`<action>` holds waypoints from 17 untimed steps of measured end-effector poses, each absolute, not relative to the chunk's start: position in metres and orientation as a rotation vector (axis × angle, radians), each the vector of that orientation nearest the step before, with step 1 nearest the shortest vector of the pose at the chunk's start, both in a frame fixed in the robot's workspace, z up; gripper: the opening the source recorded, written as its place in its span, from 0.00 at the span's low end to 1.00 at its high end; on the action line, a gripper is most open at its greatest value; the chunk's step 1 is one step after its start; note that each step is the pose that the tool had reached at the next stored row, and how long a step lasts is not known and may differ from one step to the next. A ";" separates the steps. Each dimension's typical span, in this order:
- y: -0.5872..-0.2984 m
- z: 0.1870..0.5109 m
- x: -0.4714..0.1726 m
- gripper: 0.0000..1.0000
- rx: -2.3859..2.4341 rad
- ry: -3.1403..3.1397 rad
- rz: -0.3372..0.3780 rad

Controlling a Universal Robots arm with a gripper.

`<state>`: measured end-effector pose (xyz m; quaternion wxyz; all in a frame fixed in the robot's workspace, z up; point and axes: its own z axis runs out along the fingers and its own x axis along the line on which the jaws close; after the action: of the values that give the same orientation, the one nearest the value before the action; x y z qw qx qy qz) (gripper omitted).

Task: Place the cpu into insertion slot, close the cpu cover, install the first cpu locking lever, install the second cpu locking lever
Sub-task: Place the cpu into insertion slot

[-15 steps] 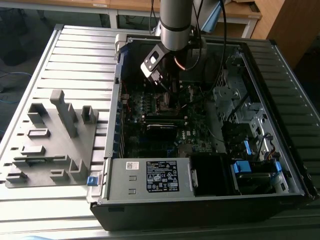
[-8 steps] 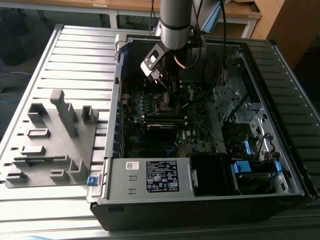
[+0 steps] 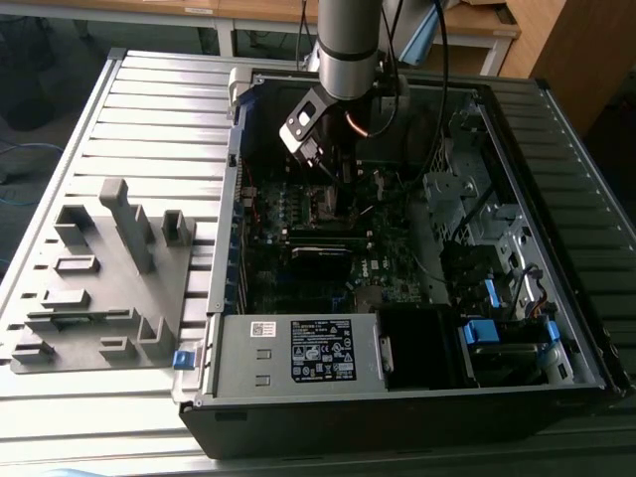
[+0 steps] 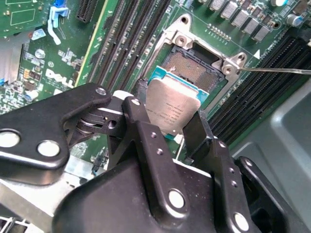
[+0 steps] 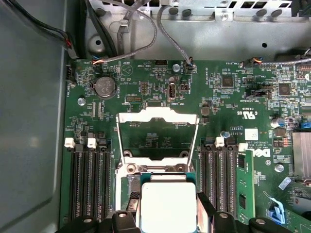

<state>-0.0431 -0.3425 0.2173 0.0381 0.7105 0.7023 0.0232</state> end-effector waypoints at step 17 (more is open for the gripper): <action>-0.336 0.214 -0.044 0.54 2.179 2.154 0.071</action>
<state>-0.0445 -0.3363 0.2137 0.0382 0.7105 0.7023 0.0232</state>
